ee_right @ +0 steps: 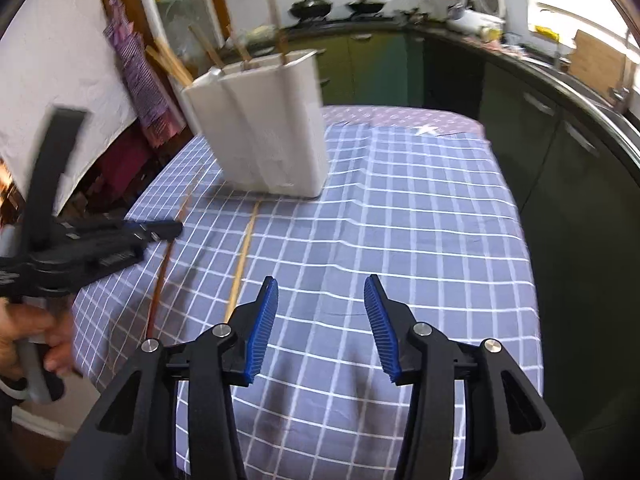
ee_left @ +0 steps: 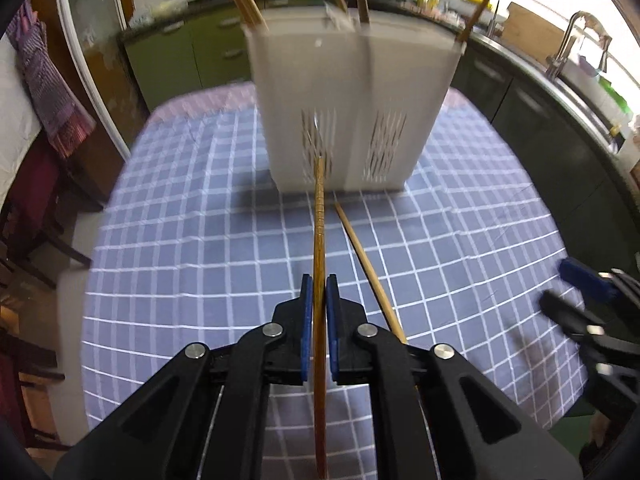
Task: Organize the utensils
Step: 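Grasp a wooden chopstick with the left tool and lift it upright, then grasp the last wooden chopstick with the right tool and lift it upright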
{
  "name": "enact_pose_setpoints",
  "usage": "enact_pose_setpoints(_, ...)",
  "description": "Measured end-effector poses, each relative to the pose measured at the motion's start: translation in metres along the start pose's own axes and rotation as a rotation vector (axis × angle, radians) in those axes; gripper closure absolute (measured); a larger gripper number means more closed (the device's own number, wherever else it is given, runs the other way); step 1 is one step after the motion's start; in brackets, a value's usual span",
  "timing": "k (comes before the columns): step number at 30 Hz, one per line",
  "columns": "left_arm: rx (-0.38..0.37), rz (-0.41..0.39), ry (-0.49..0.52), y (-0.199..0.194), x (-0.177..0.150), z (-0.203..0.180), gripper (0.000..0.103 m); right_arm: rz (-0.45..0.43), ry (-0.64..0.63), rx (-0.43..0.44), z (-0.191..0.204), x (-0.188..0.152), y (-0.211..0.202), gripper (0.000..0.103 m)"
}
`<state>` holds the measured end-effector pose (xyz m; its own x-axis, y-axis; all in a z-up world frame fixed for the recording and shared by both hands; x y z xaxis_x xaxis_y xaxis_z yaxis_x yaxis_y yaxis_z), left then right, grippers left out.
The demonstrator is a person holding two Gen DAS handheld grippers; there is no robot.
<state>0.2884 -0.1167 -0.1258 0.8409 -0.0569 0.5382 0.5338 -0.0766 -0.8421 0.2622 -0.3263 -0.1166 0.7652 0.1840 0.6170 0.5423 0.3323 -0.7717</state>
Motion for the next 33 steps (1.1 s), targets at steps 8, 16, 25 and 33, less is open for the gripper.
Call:
enact_pose_setpoints(8,-0.018,-0.125,0.009,-0.056,-0.003,0.022,0.097,0.158,-0.116,0.043,0.043,0.035,0.053,0.057)
enact_pose_setpoints(16,-0.035,-0.171,0.017,-0.085,-0.017,0.036,0.096,0.294,-0.168,-0.008,0.071,0.052,0.120,0.065)
enact_pose_setpoints(25,-0.057,-0.178,0.029,-0.088,-0.022,0.039,0.096,0.345,-0.186,-0.063,0.087,0.066,0.157,0.074)
enact_pose_setpoints(33,-0.059,-0.182,0.029,-0.088,-0.025,0.043,0.096,0.342,-0.182,-0.048,0.092,0.069,0.169,0.096)
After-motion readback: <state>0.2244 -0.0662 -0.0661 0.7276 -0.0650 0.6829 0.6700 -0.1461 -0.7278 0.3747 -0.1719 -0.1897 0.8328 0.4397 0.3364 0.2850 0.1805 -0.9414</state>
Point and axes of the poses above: each gripper's, at about its wrist camera, not at the fingertips, and y roughly the way its jaws point, z to its left, x to its top, the point moved 1 cm from there along y, roughly the way its jaws point, and after that the axes turned 3 degrees about -y, right-handed, at the moved point
